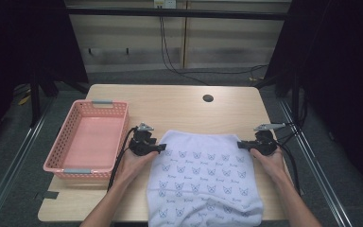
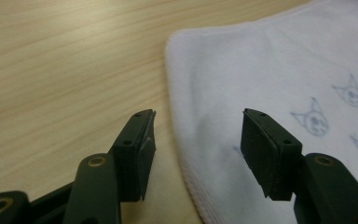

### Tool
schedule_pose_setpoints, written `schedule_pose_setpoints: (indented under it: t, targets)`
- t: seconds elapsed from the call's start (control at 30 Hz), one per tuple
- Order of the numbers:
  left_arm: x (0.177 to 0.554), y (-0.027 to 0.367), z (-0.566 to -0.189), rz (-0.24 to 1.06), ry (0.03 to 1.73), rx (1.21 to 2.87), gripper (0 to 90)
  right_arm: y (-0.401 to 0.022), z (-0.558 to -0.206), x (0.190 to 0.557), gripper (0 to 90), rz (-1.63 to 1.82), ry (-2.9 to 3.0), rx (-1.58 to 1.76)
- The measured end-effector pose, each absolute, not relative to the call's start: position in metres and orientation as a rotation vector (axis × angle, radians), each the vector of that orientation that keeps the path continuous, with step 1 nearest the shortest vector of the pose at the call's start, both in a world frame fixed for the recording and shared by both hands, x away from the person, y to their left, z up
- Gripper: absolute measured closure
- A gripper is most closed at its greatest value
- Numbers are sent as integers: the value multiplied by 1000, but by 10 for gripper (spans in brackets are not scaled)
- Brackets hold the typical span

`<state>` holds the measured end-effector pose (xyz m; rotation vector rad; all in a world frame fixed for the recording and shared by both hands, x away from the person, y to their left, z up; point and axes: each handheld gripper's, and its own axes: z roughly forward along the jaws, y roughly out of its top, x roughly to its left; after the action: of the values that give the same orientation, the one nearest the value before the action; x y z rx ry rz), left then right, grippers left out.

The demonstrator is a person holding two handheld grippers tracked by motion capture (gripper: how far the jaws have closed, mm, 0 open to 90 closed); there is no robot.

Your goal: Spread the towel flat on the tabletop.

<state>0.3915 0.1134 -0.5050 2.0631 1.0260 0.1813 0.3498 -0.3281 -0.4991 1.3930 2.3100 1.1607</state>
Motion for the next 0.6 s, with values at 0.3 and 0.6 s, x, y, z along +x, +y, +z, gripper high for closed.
schedule_pose_setpoints:
  t: [0.3, 0.6]
  targets:
    - [408, 91, -507, 121, 969, 2075, 694, -327, -498, 349, 866, 1202, 2331, 1380]
    - [397, 99, -484, 34, 872, 2073, 868, -333, -480, 349, 867, 1331, 2272, 1391]
